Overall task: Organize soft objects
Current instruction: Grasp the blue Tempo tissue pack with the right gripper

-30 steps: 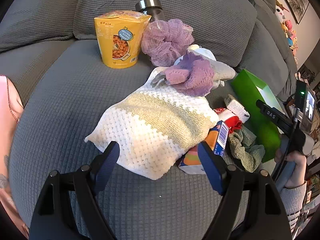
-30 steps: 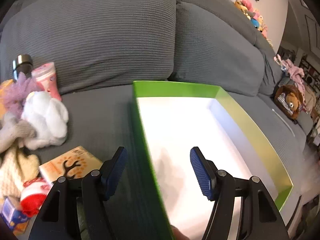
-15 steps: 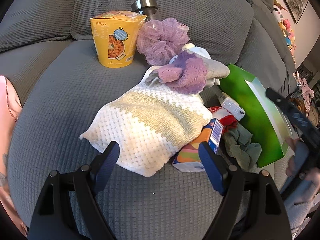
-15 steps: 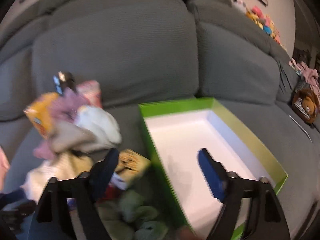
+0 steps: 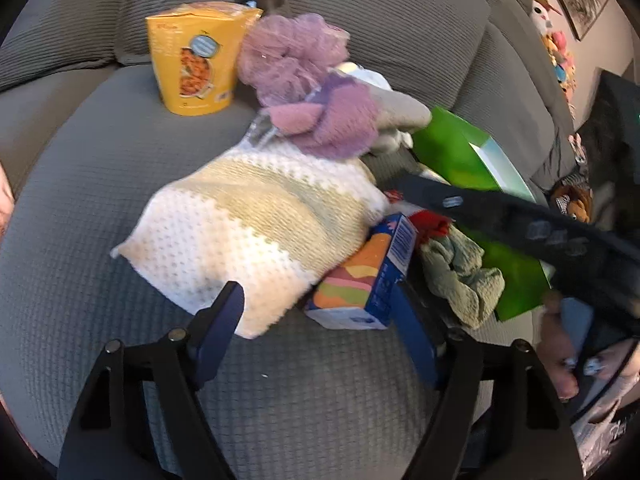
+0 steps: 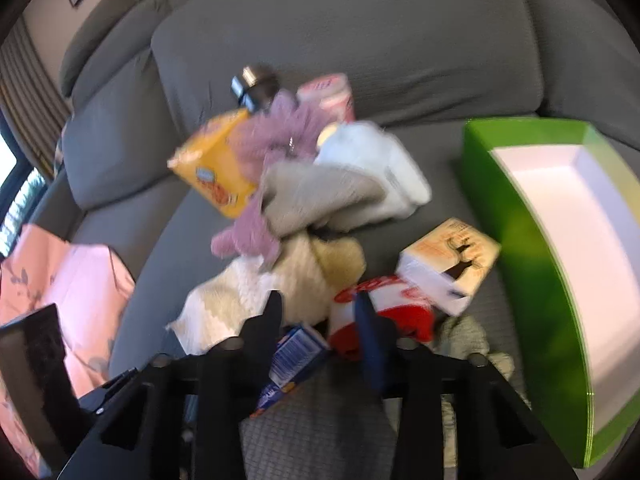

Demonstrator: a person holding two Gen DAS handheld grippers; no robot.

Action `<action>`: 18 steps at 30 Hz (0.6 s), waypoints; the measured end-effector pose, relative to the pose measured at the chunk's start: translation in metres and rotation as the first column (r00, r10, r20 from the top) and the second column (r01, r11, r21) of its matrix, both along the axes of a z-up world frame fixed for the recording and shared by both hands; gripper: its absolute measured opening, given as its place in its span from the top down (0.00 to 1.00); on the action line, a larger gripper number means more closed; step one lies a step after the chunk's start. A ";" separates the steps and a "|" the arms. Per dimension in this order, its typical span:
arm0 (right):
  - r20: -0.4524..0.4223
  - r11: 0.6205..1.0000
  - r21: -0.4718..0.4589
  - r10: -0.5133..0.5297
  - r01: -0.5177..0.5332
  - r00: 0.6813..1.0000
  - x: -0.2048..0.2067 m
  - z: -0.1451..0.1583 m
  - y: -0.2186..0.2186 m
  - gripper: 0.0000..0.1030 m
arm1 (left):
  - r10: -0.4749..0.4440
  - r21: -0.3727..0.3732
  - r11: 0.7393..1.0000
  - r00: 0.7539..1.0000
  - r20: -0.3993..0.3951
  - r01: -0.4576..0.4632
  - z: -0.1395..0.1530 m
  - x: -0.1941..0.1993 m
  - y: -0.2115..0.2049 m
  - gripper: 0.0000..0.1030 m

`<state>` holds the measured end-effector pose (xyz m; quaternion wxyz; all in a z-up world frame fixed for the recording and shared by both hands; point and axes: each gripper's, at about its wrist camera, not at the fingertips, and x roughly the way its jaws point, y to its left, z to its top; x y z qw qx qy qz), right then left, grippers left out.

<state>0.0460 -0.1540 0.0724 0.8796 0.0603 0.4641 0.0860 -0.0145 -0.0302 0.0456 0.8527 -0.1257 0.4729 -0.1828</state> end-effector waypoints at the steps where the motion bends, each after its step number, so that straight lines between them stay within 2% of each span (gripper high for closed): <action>1: -0.020 1.000 -0.014 0.005 -0.005 1.000 0.001 -0.006 0.002 0.65 | -0.008 -0.006 1.000 1.000 -0.005 0.008 -0.001 0.000 -0.001 0.29; 5: -0.092 0.999 -0.042 0.019 -0.023 0.996 -0.003 -0.025 0.005 0.65 | -0.037 -0.007 0.999 0.997 -0.067 0.037 -0.013 0.001 -0.010 0.31; 9: -0.148 0.997 -0.046 0.054 -0.061 0.988 -0.009 -0.029 0.004 0.65 | -0.054 0.050 0.997 0.998 -0.043 0.056 -0.012 -0.004 -0.022 0.33; 11: -0.142 0.998 -0.022 0.052 -0.055 0.989 -0.009 -0.027 0.001 0.63 | -0.060 0.041 0.997 0.997 -0.047 0.062 -0.013 -0.004 -0.022 0.37; 13: -0.148 0.999 0.009 0.048 -0.047 0.988 -0.008 -0.027 -0.003 0.44 | -0.060 0.020 0.998 0.996 -0.068 0.061 -0.017 -0.003 -0.021 0.40; 15: -0.157 0.998 0.030 0.053 -0.049 0.986 -0.007 -0.029 -0.005 0.32 | -0.058 0.006 0.998 0.995 -0.076 0.058 -0.019 -0.001 -0.020 0.41; 16: -0.161 0.998 0.044 0.057 -0.051 0.985 -0.006 -0.031 -0.004 0.32 | -0.057 0.003 0.998 0.996 -0.073 0.058 -0.019 -0.001 -0.020 0.42; 18: -0.174 0.996 0.059 0.078 -0.069 0.982 -0.005 -0.035 -0.003 0.32 | -0.062 -0.009 0.998 0.995 -0.073 0.061 -0.019 -0.001 -0.020 0.51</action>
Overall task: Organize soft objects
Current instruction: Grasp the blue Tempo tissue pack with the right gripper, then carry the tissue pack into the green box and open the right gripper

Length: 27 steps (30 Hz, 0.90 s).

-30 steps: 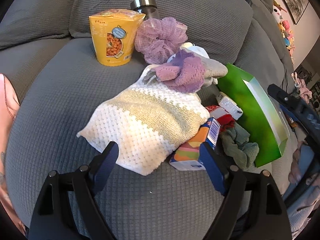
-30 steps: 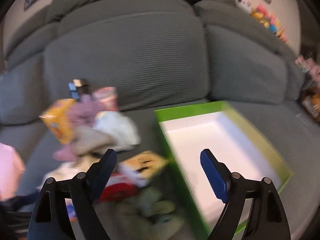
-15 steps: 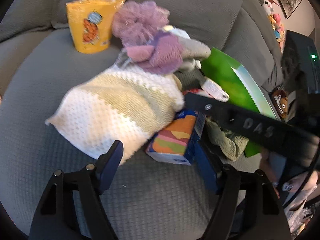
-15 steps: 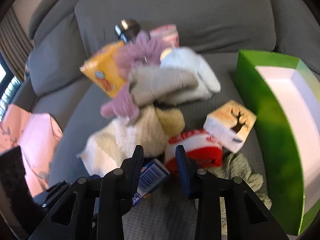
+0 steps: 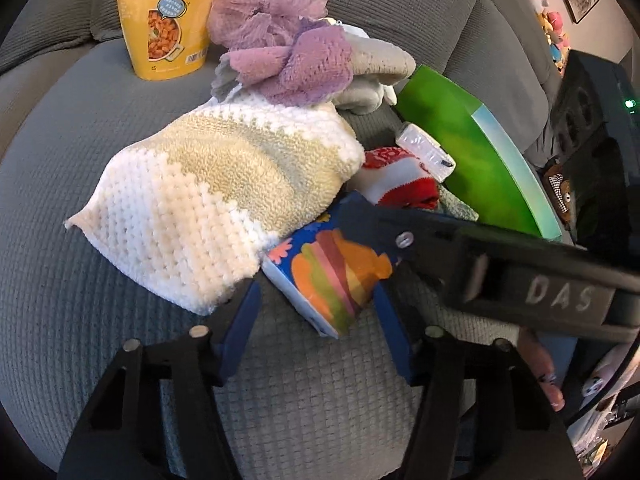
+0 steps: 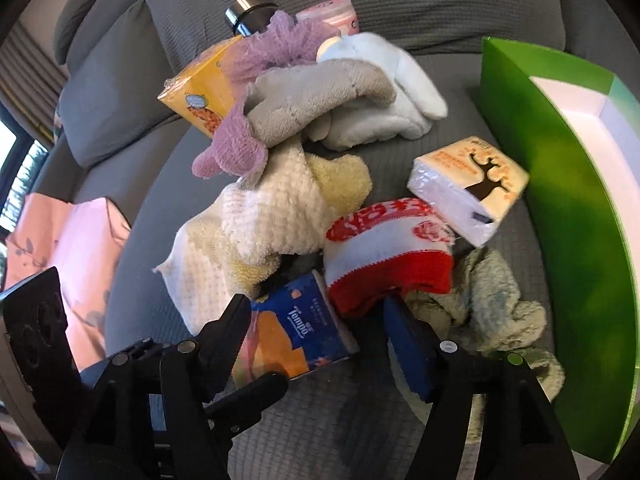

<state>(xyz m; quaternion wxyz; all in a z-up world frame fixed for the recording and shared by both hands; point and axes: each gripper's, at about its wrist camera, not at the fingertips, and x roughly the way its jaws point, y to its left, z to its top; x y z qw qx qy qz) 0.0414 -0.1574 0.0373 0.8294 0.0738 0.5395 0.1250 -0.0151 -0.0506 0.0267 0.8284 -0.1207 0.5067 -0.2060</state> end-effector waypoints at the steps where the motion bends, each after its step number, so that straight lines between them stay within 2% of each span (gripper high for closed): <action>1: -0.015 1.000 0.015 0.013 -0.012 1.000 0.001 -0.004 0.001 0.32 | -0.005 -0.014 1.000 1.000 -0.005 0.005 -0.002 0.000 0.000 0.53; 3: -0.049 0.999 0.036 0.031 -0.029 0.998 0.003 -0.013 0.002 0.32 | -0.004 -0.030 1.000 1.000 -0.013 0.004 -0.004 0.001 -0.001 0.55; 8: 0.000 0.999 0.021 0.043 -0.043 0.999 -0.007 -0.004 0.009 0.35 | 0.016 -0.041 0.999 1.000 0.021 -0.015 0.007 -0.002 0.002 0.57; 11: 0.083 0.998 0.034 0.053 -0.056 0.995 -0.020 0.022 0.010 0.35 | 0.021 -0.058 0.998 0.994 0.103 -0.015 0.033 -0.008 0.004 0.57; 15: 0.200 0.998 0.061 0.021 -0.034 0.980 -0.036 0.059 -0.001 0.35 | -0.008 -0.032 0.999 0.969 0.246 0.016 0.075 -0.020 -0.010 0.57; 20: 0.303 0.994 0.095 -0.078 0.051 0.950 -0.052 0.093 -0.037 0.35 | -0.084 -0.008 0.996 0.943 0.323 0.092 0.107 -0.015 -0.048 0.57; 27: 0.352 0.960 0.189 -0.265 0.209 0.898 -0.067 0.109 -0.104 0.36 | -0.219 0.031 0.974 0.899 0.380 0.224 0.119 -0.001 -0.117 0.57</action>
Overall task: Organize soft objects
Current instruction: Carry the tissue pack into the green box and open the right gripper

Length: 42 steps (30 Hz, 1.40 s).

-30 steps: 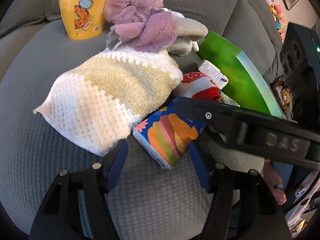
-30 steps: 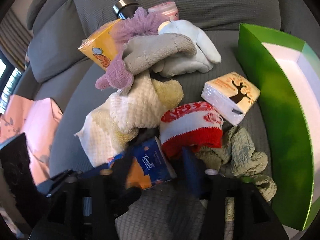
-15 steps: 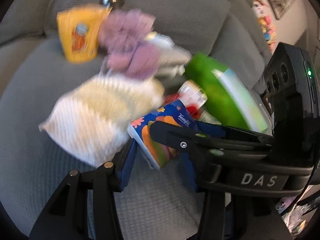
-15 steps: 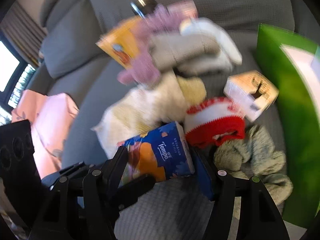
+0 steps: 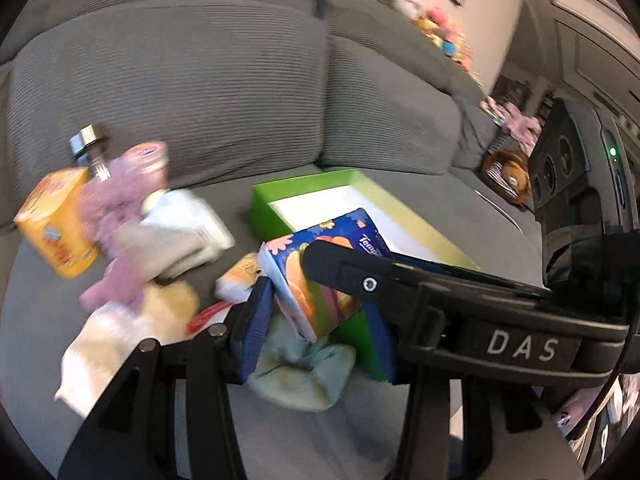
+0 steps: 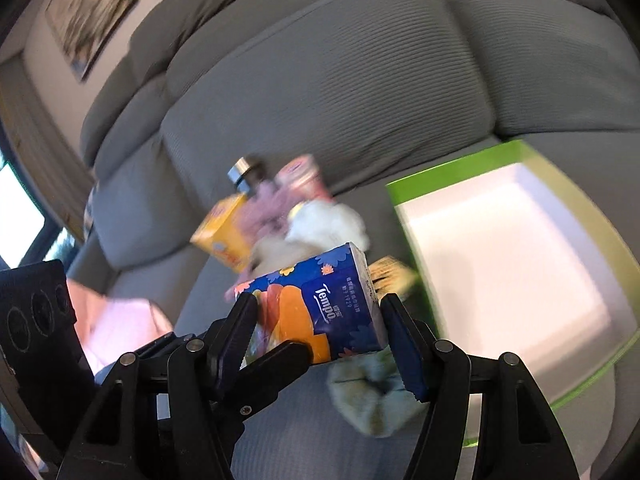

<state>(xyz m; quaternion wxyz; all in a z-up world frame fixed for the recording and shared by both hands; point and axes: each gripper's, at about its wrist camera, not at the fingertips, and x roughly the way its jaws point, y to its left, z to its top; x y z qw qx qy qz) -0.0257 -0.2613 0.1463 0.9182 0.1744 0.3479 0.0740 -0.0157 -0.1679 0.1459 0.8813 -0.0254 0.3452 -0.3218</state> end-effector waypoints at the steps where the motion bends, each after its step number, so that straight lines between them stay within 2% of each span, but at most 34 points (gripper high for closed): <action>1: 0.005 1.000 0.009 -0.027 0.027 1.000 -0.002 0.001 -0.011 0.36 | -0.019 0.002 1.000 1.000 0.000 0.019 0.000 0.003 -0.006 0.57; 8: -0.011 0.980 0.072 -0.188 0.188 0.982 -0.007 -0.009 -0.073 0.38 | -0.129 0.025 0.991 0.991 -0.030 0.129 -0.011 0.022 -0.068 0.57; 13: -0.067 0.956 0.092 -0.273 0.278 0.960 -0.009 -0.025 -0.106 0.43 | -0.176 0.031 0.983 0.979 -0.108 0.180 -0.031 0.036 -0.098 0.57; 20: -0.122 0.930 0.061 -0.354 0.363 0.927 -0.013 -0.037 -0.132 0.49 | -0.195 0.032 0.978 0.964 -0.180 0.204 -0.042 0.040 -0.116 0.57; 23: -0.113 0.924 0.051 -0.371 0.378 0.922 -0.016 -0.036 -0.135 0.49 | -0.203 0.023 0.977 0.963 -0.177 0.211 -0.037 0.034 -0.116 0.56; 26: -0.088 0.918 0.032 -0.391 0.395 0.916 -0.019 -0.031 -0.134 0.49 | -0.197 0.038 0.978 0.968 -0.156 0.206 -0.031 0.028 -0.112 0.46; 29: -0.057 0.908 0.013 -0.417 0.419 0.907 -0.026 -0.023 -0.135 0.49 | -0.164 0.040 0.984 0.977 -0.134 0.171 -0.022 0.026 -0.098 0.38; 30: -0.048 0.905 0.008 -0.424 0.425 0.904 -0.028 -0.021 -0.135 0.48 | -0.146 0.039 0.988 0.980 -0.132 0.152 -0.020 0.026 -0.093 0.28; 32: -0.024 0.900 0.004 -0.437 0.437 0.899 -0.034 -0.016 -0.135 0.35 | -0.097 0.033 0.994 0.988 -0.118 0.102 -0.013 0.025 -0.075 0.17; 34: 0.004 0.895 0.010 -0.445 0.445 0.895 -0.040 -0.010 -0.135 0.15 | -0.042 0.018 0.999 0.994 -0.099 0.044 -0.006 0.023 -0.051 0.12; 36: 0.028 0.896 0.025 -0.444 0.443 0.896 -0.045 -0.003 -0.134 0.13 | 0.026 0.020 1.000 0.994 -0.105 -0.024 -0.004 0.021 -0.031 0.08; 38: 0.038 0.898 0.034 -0.439 0.438 0.898 -0.047 0.001 -0.130 0.13 | 0.091 0.018 0.996 0.988 -0.126 -0.089 -0.008 0.018 -0.012 0.08; 40: 0.044 0.901 0.035 -0.434 0.433 0.900 -0.048 0.004 -0.127 0.13 | 0.132 0.017 0.991 0.973 -0.187 -0.132 -0.023 0.016 0.006 0.08; 42: 0.045 0.900 0.031 -0.435 0.434 0.899 -0.048 0.005 -0.125 0.13 | 0.150 0.014 0.988 0.948 -0.283 -0.152 -0.049 0.012 0.017 0.09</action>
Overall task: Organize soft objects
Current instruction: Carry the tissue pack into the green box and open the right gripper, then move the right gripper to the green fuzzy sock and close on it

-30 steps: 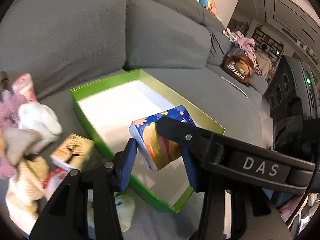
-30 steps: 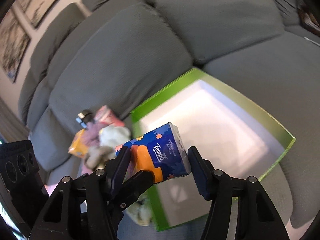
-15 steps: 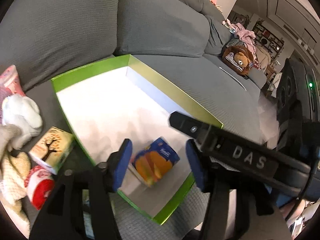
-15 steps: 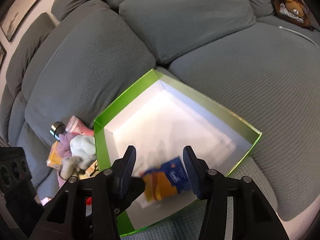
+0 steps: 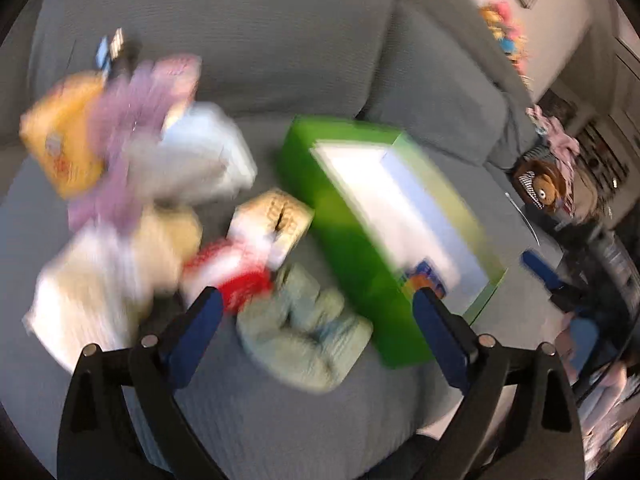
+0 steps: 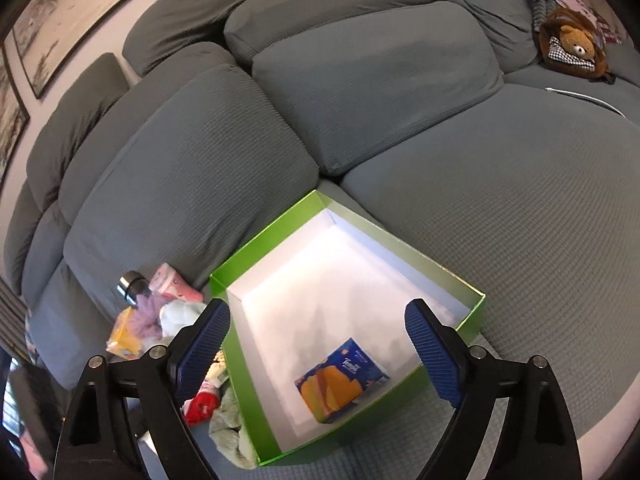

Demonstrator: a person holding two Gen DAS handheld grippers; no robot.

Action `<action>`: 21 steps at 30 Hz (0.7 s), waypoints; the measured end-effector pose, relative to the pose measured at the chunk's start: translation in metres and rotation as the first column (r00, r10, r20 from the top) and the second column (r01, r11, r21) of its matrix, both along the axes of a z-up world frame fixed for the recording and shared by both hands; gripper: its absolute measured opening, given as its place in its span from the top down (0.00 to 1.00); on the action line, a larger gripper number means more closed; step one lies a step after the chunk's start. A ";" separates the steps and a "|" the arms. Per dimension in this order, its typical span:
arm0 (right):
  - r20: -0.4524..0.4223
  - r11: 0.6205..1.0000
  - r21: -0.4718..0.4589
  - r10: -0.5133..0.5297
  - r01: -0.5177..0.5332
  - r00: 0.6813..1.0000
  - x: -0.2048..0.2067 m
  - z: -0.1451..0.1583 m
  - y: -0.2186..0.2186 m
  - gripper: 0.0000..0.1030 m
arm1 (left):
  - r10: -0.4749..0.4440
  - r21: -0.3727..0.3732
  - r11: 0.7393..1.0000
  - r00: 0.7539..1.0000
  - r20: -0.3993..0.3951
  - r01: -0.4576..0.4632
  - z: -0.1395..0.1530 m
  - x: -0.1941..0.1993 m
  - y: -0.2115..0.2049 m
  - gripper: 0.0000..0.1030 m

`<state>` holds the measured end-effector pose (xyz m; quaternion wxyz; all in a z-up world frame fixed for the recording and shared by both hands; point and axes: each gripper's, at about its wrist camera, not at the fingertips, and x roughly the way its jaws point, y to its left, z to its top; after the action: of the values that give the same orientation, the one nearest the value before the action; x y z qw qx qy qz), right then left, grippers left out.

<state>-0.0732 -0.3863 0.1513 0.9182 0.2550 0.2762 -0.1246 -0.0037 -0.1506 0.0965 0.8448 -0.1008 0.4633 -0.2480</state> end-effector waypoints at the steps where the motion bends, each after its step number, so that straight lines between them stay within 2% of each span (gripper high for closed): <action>1: -0.002 1.000 0.000 0.000 0.000 1.000 0.000 0.000 0.002 0.13 | -0.002 -0.002 1.000 1.000 -0.031 0.002 -0.009 -0.001 0.001 0.09; 2: -0.003 1.000 0.002 0.004 -0.004 1.000 0.001 0.000 0.002 0.13 | 0.000 -0.001 1.000 0.998 -0.067 0.000 -0.019 -0.001 0.002 0.10; 6: -0.006 1.000 0.007 0.031 -0.031 1.000 0.003 0.000 0.005 0.13 | 0.023 -0.016 1.000 0.984 -0.178 -0.026 -0.053 0.000 0.000 0.31; 8: -0.008 0.999 0.005 0.039 -0.039 0.999 0.004 -0.001 0.008 0.13 | 0.055 -0.014 0.998 0.982 -0.180 -0.058 -0.057 0.000 0.000 0.38; 10: -0.013 0.999 0.006 0.045 -0.045 0.999 0.006 -0.001 0.010 0.13 | 0.075 -0.010 0.997 0.982 -0.171 -0.078 -0.055 -0.001 0.002 0.51; 12: -0.016 0.998 0.011 0.060 -0.060 0.998 0.009 -0.002 0.013 0.13 | 0.082 -0.002 0.996 0.978 -0.190 -0.084 -0.057 0.000 0.004 0.90; 15: -0.018 0.995 0.012 0.101 -0.101 0.995 0.013 -0.002 0.023 0.13 | 0.092 0.008 0.996 0.980 -0.179 -0.092 -0.056 -0.002 0.013 0.93; 18: -0.018 0.987 0.001 0.161 -0.161 0.987 0.018 0.000 0.040 0.13 | 0.143 0.020 0.990 0.979 -0.146 -0.141 -0.051 -0.006 0.025 0.94; 21: -0.023 0.973 -0.002 0.231 -0.231 0.973 0.024 0.001 0.059 0.13 | 0.158 0.001 0.987 0.978 -0.135 -0.160 -0.042 -0.010 0.041 0.94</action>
<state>-0.0488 -0.3271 0.1528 0.9239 0.2174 0.3142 -0.0203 -0.0133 -0.1092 0.0547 0.8283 -0.1583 0.5083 -0.1748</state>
